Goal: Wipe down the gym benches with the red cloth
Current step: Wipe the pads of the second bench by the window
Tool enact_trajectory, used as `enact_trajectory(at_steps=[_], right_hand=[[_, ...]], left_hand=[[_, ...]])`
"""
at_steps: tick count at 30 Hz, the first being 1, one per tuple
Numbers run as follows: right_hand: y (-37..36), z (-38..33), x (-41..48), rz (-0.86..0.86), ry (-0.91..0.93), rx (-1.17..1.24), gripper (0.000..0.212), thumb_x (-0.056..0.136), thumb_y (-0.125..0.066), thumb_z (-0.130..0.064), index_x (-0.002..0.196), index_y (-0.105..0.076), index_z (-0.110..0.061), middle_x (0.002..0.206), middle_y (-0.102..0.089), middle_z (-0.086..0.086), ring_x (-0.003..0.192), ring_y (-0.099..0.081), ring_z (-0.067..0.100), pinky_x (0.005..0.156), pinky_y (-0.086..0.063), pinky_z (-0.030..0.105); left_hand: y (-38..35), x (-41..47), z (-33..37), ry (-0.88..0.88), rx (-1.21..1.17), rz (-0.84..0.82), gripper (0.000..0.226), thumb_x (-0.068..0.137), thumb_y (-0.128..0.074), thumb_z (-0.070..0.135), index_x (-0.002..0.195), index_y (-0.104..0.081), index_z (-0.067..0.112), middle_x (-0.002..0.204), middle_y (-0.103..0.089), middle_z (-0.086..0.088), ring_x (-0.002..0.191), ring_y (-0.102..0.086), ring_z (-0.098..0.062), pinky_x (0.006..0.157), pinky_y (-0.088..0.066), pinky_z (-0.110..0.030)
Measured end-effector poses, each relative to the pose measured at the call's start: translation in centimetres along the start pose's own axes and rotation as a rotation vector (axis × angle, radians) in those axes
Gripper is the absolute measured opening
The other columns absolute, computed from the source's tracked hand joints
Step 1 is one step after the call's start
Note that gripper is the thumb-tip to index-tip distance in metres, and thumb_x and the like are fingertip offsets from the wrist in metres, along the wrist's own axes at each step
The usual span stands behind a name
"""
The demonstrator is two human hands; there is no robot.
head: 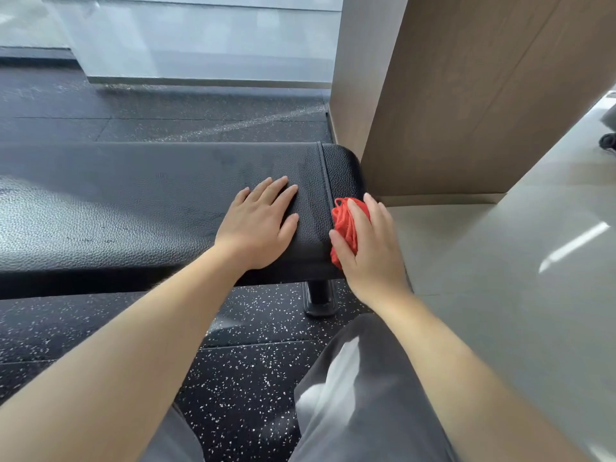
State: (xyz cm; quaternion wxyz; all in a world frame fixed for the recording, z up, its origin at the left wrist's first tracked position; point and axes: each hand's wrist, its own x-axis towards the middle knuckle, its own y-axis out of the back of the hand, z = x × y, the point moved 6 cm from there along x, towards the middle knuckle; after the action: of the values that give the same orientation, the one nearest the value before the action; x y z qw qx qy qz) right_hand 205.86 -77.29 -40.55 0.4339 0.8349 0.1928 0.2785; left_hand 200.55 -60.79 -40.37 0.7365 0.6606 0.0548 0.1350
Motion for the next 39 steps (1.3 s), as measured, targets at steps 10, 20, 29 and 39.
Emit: enact_trajectory(at_steps=[10,20,29,39], right_hand=[[0.1,1.2,3.7,-0.038,-0.027,0.003,0.049,0.096,-0.042,-0.034,0.140,-0.036,-0.013,0.144,-0.037,0.009,0.132,-0.033,0.028,0.108,-0.026,0.036],[-0.9,-1.3,5.3,-0.167,0.073,-0.199,0.054,0.096,-0.040,-0.039,0.143,-0.032,-0.015,0.153,-0.027,0.011,0.141,-0.019,0.032,0.113,-0.021,0.044],[-2.6,-4.0,5.3,-0.249,0.297,-0.238,0.055,0.096,-0.040,-0.037,0.145,-0.028,-0.016,0.155,-0.023,0.007,0.142,-0.018,0.027,0.112,-0.021,0.041],[-3.6,-5.4,8.0,-0.262,0.156,-0.143,0.067,0.096,-0.040,-0.042,0.146,-0.014,-0.007,0.155,-0.019,0.012,0.143,-0.013,0.026,0.115,-0.015,0.042]], left_hand=[[0.1,0.0,0.1,-0.005,-0.004,-0.004,0.055,0.098,-0.025,0.042,0.149,-0.018,0.024,0.158,-0.014,0.004,0.146,-0.008,-0.016,0.118,-0.009,-0.039],[0.0,0.5,-0.1,-0.005,-0.054,-0.070,0.055,0.099,-0.029,0.040,0.149,-0.016,0.025,0.158,-0.010,0.004,0.146,-0.004,-0.015,0.118,-0.004,-0.038],[0.9,0.5,-5.9,0.113,-0.034,-0.079,0.061,0.096,-0.029,0.050,0.150,-0.012,0.027,0.159,-0.006,0.007,0.146,-0.001,-0.012,0.118,-0.002,-0.036],[0.5,0.2,-6.0,0.129,-0.028,-0.028,0.062,0.095,-0.026,0.054,0.150,-0.010,0.030,0.158,-0.006,0.009,0.146,-0.001,-0.011,0.118,-0.002,-0.035]])
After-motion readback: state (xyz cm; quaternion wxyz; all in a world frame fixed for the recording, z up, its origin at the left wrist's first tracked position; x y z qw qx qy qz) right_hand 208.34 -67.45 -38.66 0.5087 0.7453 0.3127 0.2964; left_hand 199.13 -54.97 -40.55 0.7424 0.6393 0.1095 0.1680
